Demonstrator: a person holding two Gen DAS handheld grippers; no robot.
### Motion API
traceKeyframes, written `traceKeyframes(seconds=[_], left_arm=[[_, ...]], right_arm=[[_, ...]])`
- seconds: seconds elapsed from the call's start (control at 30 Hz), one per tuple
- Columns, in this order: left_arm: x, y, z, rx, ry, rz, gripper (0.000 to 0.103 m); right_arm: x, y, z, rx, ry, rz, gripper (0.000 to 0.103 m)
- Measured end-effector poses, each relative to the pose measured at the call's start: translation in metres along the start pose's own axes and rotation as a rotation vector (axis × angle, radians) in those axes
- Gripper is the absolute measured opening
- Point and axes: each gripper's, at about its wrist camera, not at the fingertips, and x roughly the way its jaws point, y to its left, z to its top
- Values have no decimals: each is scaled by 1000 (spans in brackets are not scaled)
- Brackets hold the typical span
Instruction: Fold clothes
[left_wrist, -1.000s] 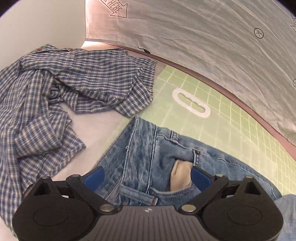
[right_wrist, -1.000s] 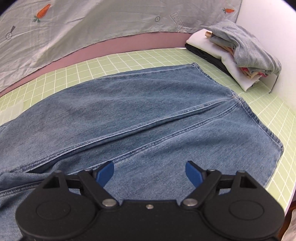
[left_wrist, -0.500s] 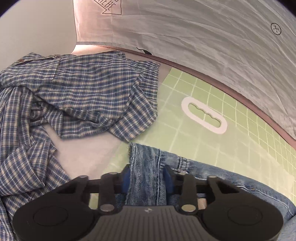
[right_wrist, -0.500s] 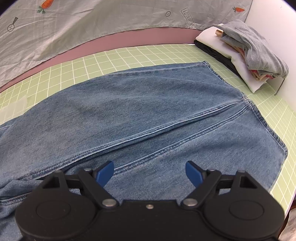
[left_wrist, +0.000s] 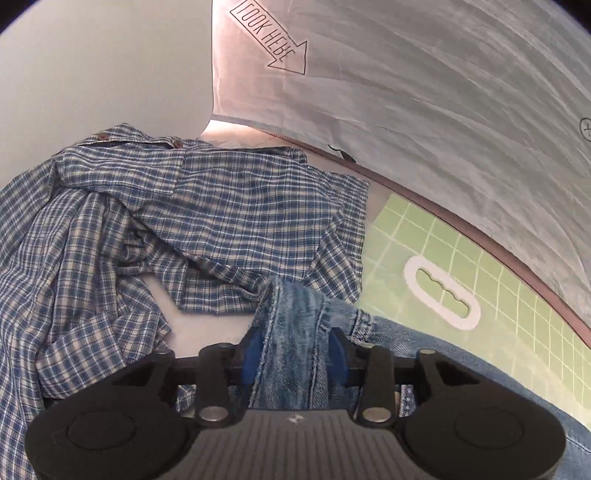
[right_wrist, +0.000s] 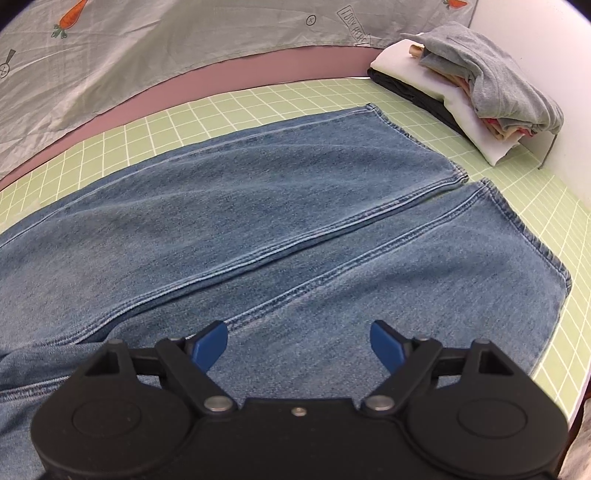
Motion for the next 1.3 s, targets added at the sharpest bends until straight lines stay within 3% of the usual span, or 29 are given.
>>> traceKeyframes(seconds=[0.1, 0.27, 0.53, 0.73, 0.9, 1.1, 1.3], left_arm=[[-22, 1, -8, -6, -14, -28, 60], [-58, -12, -41, 111, -24, -24, 72], [-108, -42, -140, 188, 79, -73, 72], [-146, -71, -216, 283, 157, -91, 73], [-160, -77, -257, 277, 229, -47, 73], [-170, -74, -280, 255, 257, 7, 73], [-178, -88, -301, 367, 251, 70, 77]], right_arm=[[2, -4, 0, 15, -4, 14, 85], [4, -12, -5, 28, -7, 54, 85], [2, -45, -22, 74, 3, 122, 85], [4, -77, -35, -2, 7, 124, 85], [9, -109, -41, -31, 13, 144, 85], [19, -124, -42, -121, 48, 188, 87], [14, -130, -57, -223, 52, 244, 98]])
